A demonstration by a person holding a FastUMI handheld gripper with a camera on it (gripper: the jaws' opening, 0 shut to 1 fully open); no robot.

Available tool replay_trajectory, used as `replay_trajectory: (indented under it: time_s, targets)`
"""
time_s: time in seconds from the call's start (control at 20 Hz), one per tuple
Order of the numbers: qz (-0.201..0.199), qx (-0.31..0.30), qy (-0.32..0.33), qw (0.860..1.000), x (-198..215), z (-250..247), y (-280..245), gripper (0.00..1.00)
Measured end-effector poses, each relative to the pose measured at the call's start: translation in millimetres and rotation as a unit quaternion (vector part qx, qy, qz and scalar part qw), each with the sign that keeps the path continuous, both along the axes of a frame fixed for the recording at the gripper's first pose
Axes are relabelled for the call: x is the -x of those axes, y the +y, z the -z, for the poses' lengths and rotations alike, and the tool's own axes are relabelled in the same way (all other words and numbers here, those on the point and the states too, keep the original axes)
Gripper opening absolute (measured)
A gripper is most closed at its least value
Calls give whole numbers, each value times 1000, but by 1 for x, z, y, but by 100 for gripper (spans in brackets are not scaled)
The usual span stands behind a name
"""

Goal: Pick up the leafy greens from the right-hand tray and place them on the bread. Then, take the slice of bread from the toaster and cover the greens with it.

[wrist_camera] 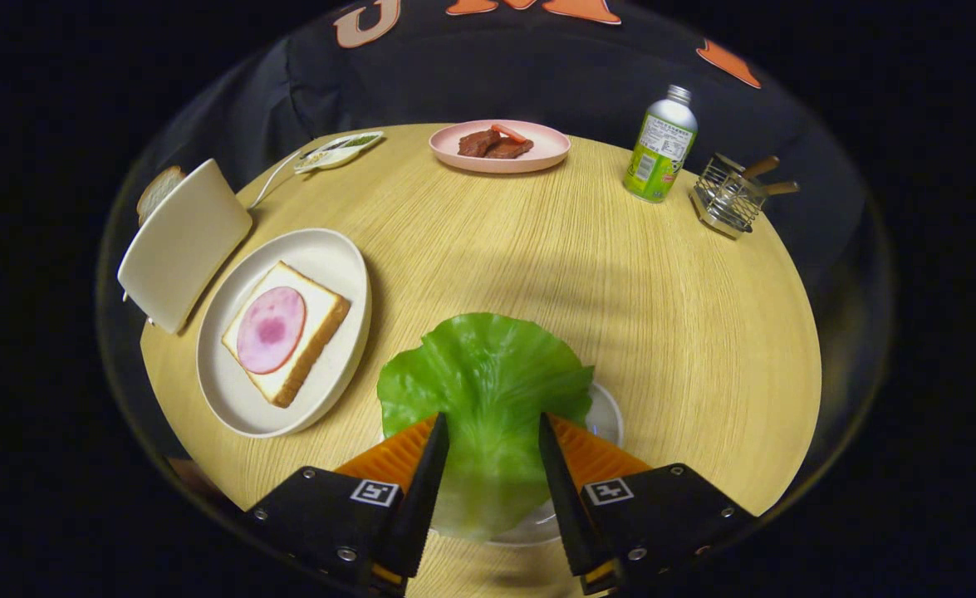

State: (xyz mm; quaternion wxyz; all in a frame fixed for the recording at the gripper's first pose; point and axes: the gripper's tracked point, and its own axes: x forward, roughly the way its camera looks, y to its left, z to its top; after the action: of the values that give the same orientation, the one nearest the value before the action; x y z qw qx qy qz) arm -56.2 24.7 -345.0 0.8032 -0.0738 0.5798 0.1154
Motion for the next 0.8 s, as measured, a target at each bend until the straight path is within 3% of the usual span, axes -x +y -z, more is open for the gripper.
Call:
replay_trajectory:
  time_s: [0.1,0.15,0.25,0.35,0.45,0.8]
  targets:
    - [2,-1,-10,1000,-4,-1,0,53]
    - [2,-3,-12,1000,-5,0,2,37]
    - [6,-7,-20,1000,-6,-1,1,20]
    - [19,-14,-20,1000,-7,-2,0,10]
    - [32,-24,-28,999,-10,-8,2,4]
    - [21,-79,-83,993,-20,-54,29,4]
